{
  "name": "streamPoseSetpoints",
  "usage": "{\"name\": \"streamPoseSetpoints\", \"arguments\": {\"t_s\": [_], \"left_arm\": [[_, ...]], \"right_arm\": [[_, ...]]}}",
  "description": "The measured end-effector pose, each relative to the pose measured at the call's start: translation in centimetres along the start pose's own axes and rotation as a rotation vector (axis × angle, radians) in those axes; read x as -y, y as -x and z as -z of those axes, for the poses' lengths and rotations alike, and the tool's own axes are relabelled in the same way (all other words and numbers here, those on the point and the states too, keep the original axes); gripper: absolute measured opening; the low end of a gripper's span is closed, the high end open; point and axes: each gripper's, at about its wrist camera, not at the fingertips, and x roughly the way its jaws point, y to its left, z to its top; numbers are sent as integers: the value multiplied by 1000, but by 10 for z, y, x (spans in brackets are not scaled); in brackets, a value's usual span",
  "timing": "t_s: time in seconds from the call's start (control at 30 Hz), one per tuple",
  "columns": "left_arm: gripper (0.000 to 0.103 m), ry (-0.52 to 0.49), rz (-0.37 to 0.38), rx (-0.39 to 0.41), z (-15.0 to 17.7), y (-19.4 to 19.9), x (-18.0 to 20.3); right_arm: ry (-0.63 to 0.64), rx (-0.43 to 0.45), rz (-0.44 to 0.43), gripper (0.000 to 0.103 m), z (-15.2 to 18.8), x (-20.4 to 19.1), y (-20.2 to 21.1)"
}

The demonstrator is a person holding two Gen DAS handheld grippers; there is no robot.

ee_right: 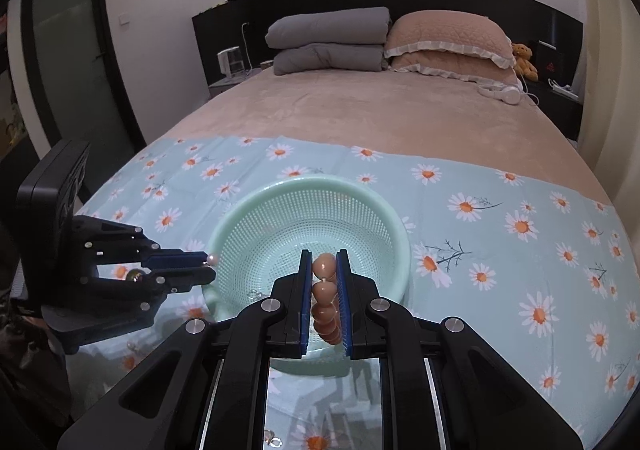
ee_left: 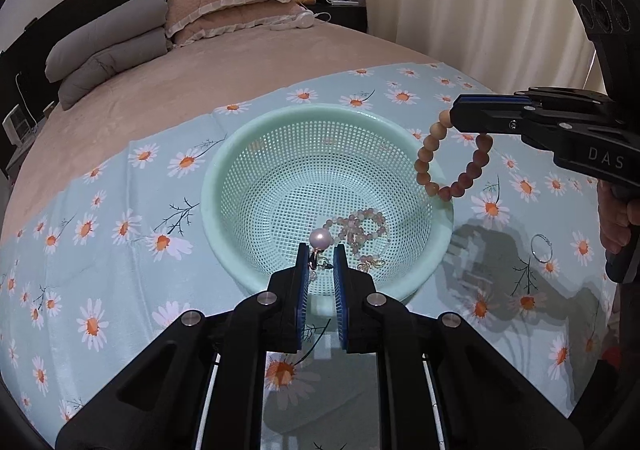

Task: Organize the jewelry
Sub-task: 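Carry the pearl earring and orange bracelet over the basket, then open both tools to drop the items into the basket, then grasp the second pearl earring with the left tool while the right tool approaches a silver hoop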

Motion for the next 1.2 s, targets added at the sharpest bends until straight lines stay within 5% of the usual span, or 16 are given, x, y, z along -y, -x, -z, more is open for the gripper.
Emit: {"name": "streamPoseSetpoints", "arguments": {"t_s": [0.2,0.27,0.33,0.4,0.5,0.7,1.2], "left_arm": [[13,16,-12,-42,4,-17,-6],[26,37,3,-39,6,-15,-10],[52,30,-5,-15,6,-9,-14],[54,22,-22,0,7,-2,-16],[82,19,-28,0,9,8,-16],[97,3,-66,36,29,38,-14],[97,74,-61,-38,130,66,0]], "right_arm": [[-31,-26,-48,14,5,7,-17],[-42,-23,-44,16,4,11,-16],[-44,-13,-50,44,2,13,-12],[-40,7,-18,61,1,13,-7],[-58,9,-5,66,1,17,0],[-101,24,49,85,24,33,29],[-237,-47,198,87,138,70,76]]}}
